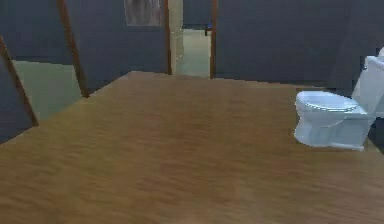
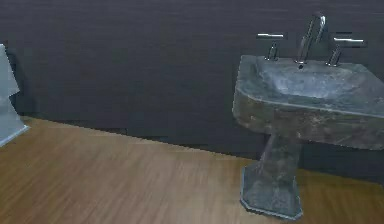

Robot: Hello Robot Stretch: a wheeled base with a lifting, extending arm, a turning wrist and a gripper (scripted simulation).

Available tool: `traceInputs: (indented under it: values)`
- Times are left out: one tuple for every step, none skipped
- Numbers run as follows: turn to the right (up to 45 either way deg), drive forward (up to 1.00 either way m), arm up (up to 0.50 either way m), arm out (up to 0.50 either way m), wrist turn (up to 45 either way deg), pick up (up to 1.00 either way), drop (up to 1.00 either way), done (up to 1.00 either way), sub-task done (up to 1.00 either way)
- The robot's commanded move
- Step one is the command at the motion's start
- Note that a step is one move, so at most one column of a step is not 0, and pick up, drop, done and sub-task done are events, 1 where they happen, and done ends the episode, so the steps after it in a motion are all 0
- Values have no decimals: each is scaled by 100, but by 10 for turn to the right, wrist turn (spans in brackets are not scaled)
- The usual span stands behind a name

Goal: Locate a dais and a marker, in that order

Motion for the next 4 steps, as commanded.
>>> traceInputs:
  values:
    - [0, 100, 0, 0, 0, 0, 0, 0, 0]
    - [0, 100, 0, 0, 0, 0, 0, 0, 0]
    - [0, 100, 0, 0, 0, 0, 0, 0, 0]
    - [0, 100, 0, 0, 0, 0, 0, 0, 0]
